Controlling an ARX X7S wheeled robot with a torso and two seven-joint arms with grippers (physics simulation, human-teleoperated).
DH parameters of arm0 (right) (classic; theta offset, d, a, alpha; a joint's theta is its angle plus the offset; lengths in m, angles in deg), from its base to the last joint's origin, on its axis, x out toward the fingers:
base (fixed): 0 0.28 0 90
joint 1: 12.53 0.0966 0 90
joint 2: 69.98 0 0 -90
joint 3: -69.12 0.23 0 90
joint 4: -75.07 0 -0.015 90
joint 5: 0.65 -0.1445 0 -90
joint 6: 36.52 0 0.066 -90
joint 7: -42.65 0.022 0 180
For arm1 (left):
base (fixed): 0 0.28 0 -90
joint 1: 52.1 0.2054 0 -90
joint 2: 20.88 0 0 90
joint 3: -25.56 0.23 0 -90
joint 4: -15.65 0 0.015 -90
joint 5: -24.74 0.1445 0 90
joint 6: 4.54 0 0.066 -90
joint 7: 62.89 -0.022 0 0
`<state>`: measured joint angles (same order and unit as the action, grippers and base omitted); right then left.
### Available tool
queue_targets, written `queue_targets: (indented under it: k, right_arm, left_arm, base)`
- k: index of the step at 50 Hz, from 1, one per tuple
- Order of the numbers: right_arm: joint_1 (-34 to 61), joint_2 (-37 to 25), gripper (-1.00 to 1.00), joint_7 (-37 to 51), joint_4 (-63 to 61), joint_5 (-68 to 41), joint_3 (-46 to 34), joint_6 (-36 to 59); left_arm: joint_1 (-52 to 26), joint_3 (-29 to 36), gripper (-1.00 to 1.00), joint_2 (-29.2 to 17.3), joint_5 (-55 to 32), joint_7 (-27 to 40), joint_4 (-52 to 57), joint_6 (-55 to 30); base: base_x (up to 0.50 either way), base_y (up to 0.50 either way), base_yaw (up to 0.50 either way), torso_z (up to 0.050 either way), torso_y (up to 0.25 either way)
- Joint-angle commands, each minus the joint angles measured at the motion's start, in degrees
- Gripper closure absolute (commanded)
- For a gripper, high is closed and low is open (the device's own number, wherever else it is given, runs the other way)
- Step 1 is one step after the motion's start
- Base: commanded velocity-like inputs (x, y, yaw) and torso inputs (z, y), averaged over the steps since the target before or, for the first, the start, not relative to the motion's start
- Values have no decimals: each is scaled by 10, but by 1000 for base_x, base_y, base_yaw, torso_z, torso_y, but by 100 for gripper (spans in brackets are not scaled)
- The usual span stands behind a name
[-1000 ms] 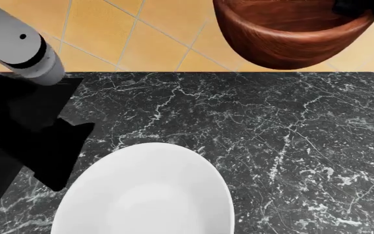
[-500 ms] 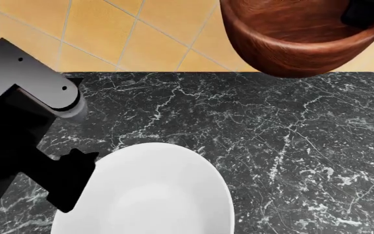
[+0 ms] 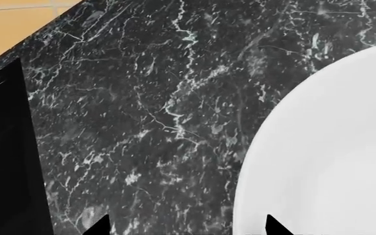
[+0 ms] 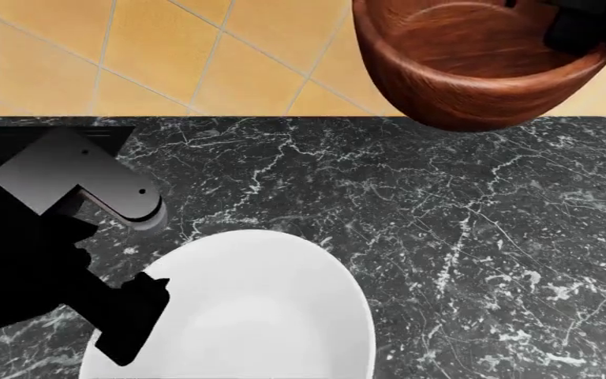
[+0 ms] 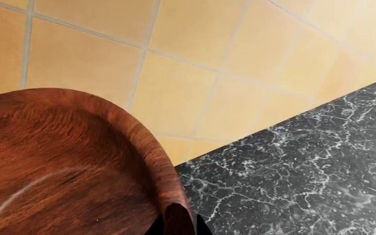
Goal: Stack the bowls in the sink.
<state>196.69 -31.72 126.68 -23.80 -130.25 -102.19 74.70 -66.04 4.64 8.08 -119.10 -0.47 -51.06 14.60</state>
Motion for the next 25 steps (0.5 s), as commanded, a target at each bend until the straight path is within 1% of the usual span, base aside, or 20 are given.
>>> queue_targets:
  k: [1,11,25]
  right_arm:
    - [0,3,100,-4,2,7,2,-1]
    - [-4,0,100,-2,-3,9,-1,-3]
    - [-3,-4,100,-2,-4,9,0,-5]
  left_arm:
    - [38,-1,-100,-2,30,-24,13,7]
    - [60,1,-100,-1,48,-37,20,14]
    - [60,7,-100,4,44,-37,24,13]
  base:
    - [0,0,0,0,0]
    - [0,0,0,0,0]
    - [0,0,0,0,0]
